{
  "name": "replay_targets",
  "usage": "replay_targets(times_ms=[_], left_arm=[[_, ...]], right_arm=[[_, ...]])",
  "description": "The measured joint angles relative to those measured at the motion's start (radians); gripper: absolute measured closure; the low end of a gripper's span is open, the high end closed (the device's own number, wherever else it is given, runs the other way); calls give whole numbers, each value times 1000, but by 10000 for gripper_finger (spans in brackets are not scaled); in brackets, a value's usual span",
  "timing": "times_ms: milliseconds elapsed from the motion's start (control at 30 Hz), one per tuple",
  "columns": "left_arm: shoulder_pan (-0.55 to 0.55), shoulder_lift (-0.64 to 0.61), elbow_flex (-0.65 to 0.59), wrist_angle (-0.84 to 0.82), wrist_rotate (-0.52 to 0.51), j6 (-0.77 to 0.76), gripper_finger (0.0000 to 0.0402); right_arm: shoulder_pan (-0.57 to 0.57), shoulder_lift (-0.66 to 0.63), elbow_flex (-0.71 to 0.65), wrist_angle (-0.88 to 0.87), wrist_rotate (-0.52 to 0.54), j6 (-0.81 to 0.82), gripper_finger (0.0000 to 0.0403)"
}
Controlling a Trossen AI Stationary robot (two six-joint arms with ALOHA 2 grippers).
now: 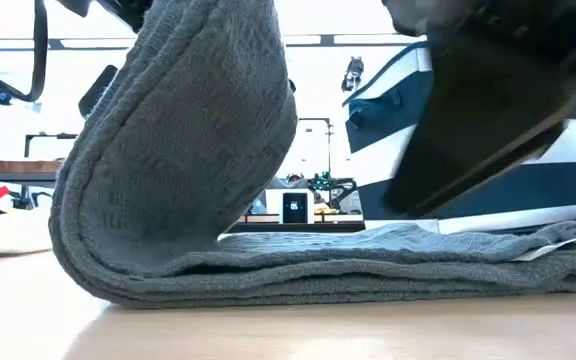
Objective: Fold kitchen towel into neat rectangle
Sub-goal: Fold the gray towel
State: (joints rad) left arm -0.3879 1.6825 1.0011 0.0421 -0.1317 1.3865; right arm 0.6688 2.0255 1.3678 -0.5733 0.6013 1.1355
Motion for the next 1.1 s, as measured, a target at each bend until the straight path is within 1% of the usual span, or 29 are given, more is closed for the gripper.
replay_targets(times_ms=[100,167,200,300,333,400,500,567,633,733,833,967,1033,1100], left_arm=[[2,0,0,3,1,0,392],[2,0,0,3,1,0,395],[2,0,0,2,1,0,397],[3,0,0,3,1,0,397],[3,0,0,3,1,-1,396],[2,0,0,3,0,-11,391],[3,0,0,2,-5,-26,388],[3,0,-1,1,-5,-29,390],[3,0,-2,1,-4,-29,396],[3,0,-2,2,0,-29,398],[3,0,-2,2,1,-35,393],[4,1,-3,2,3,-43,390],[3,4,-3,0,2,-43,393],[3,13,-3,-7,2,-50,398]], right_arm=[[6,-10,-3,-174,32,98,236],[3,-15,-12,-244,50,149,236],[-5,-16,-22,-258,45,157,236],[-49,-16,-65,-259,-33,171,236],[-62,-24,-81,-259,-43,191,236],[-76,-66,-113,-263,-36,229,236],[-72,-174,-156,-257,59,237,237],[-73,-258,-187,-250,99,222,242],[-75,-324,-234,-240,111,211,253],[-65,-391,-324,-135,108,187,274],[-42,-414,-422,66,125,122,299],[-21,-367,-527,376,173,40,337],[-19,-332,-540,455,187,3,361],[-19,-298,-537,458,207,-11,385]])
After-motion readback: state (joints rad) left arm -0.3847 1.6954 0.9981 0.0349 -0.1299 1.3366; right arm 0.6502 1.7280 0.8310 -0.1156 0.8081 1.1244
